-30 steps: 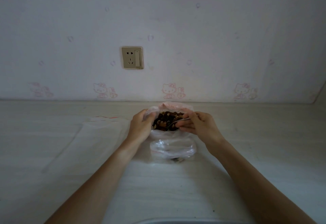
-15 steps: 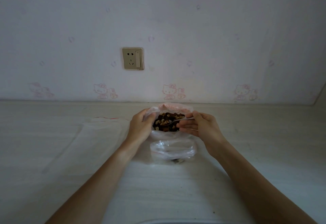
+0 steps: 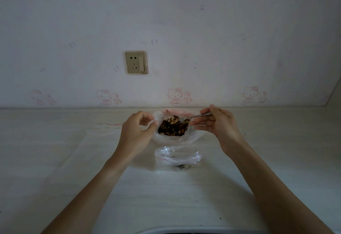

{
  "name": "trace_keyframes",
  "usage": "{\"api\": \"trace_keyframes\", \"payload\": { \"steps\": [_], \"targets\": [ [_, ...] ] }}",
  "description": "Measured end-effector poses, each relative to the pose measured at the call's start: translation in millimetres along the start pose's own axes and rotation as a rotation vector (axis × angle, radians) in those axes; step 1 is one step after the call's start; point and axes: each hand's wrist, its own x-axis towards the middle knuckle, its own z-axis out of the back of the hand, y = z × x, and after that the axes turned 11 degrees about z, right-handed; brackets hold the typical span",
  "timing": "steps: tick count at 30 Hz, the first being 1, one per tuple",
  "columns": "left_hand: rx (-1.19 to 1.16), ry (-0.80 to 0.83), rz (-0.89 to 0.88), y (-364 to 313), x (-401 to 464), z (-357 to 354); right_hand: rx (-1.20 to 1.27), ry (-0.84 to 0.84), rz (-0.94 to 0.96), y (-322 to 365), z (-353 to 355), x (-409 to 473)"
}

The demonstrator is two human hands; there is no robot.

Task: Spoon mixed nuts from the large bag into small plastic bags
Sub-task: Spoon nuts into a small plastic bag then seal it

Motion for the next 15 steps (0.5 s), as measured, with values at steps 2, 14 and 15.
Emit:
{"api": "trace_keyframes", "payload": {
  "steps": [2,14,15],
  "targets": [
    [0.046,0.09,0.047,-2,-10,6,0.007,0.03,0.004,5,3,1],
    [0.178,0.422,0.194,-11,-35,13,-0.267,0.398,0.049,30,20,-4],
    [0.158,0.423,0.18,-11,-35,14,-0.299,0.433,0.071,32,20,-6]
  ]
}}
